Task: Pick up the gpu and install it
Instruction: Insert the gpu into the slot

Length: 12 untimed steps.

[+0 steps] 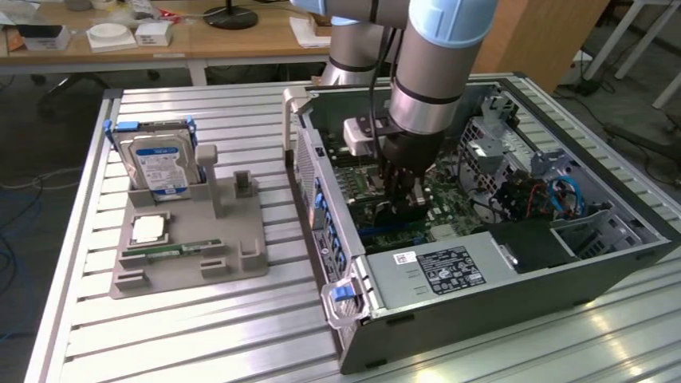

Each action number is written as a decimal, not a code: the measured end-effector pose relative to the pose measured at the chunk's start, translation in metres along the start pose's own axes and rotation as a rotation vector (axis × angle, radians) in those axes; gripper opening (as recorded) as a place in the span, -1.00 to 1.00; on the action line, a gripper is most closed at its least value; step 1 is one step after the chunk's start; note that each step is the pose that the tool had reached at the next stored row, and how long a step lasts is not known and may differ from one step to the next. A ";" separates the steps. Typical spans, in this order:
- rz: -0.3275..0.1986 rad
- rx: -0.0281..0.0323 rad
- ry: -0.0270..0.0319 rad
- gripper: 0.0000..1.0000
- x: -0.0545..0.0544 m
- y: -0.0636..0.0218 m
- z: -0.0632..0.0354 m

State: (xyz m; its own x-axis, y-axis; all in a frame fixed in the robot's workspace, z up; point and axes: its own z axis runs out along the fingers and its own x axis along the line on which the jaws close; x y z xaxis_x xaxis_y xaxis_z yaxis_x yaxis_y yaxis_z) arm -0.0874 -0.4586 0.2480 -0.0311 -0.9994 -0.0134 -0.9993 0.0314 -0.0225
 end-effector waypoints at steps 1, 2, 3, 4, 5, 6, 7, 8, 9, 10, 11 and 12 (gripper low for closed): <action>0.000 0.0000 0.0000 -0.47 0.000 0.0000 0.0004; 0.000 0.0000 0.0000 -0.47 0.000 0.0000 0.0008; 0.000 0.0000 0.0000 -0.47 0.000 0.0000 0.0011; 0.000 0.0000 0.0000 -0.47 0.000 0.0000 0.0015; 0.000 0.0000 0.0000 -0.47 0.000 0.0000 0.0018; 0.000 0.0000 0.0000 -0.47 0.000 0.0000 0.0021; 0.000 0.0000 0.0001 -0.47 0.000 0.0001 0.0024; 0.000 0.0000 0.0000 -0.47 0.000 0.0001 0.0028; 0.000 0.0000 0.0001 -0.47 0.000 0.0001 0.0030; 0.000 0.0000 0.0001 -0.47 0.000 0.0001 0.0033; 0.000 0.0000 0.0001 -0.47 0.000 0.0001 0.0036; 0.000 0.0000 0.0000 -0.47 0.000 0.0001 0.0039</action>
State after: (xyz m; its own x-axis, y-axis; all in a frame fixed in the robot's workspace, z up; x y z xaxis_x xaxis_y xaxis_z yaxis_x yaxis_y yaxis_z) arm -0.0874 -0.4586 0.2441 -0.0312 -0.9994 -0.0134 -0.9993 0.0315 -0.0225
